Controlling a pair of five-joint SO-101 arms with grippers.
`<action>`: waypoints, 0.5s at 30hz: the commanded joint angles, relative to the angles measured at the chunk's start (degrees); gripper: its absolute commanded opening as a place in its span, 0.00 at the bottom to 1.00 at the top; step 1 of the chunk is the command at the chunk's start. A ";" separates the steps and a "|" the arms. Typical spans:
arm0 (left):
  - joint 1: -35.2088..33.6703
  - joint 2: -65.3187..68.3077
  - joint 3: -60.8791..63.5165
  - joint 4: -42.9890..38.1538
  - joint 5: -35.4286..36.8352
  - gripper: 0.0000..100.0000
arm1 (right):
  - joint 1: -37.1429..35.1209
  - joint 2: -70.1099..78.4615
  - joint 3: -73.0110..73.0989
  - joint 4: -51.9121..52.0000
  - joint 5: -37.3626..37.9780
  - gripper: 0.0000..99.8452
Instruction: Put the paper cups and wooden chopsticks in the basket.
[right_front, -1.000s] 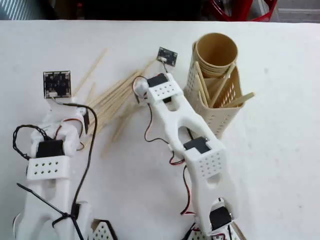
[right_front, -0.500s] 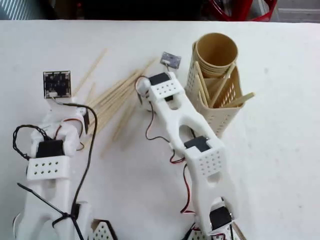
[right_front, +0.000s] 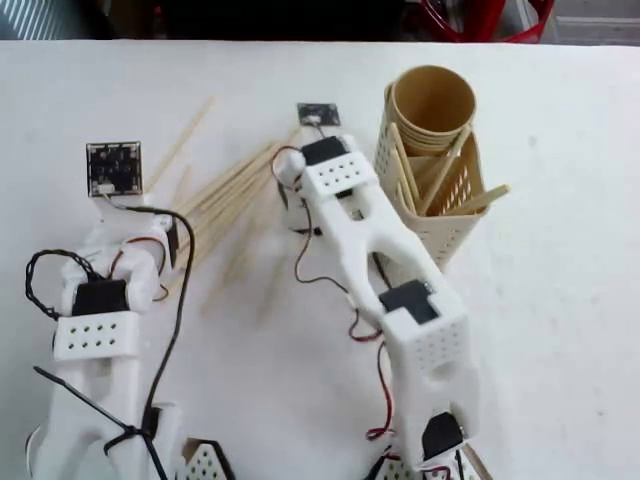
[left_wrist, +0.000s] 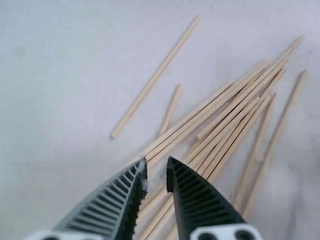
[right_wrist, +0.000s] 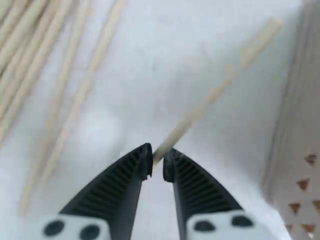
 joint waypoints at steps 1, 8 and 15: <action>0.48 -1.10 -0.26 -1.41 -0.18 0.09 | -0.13 -13.05 1.49 2.42 3.25 0.02; 0.66 -1.19 -0.62 -1.49 -0.09 0.09 | -0.84 -36.88 14.24 2.15 20.84 0.02; -1.19 -1.19 1.85 -2.90 -0.09 0.09 | -0.40 -61.32 19.78 2.07 24.88 0.02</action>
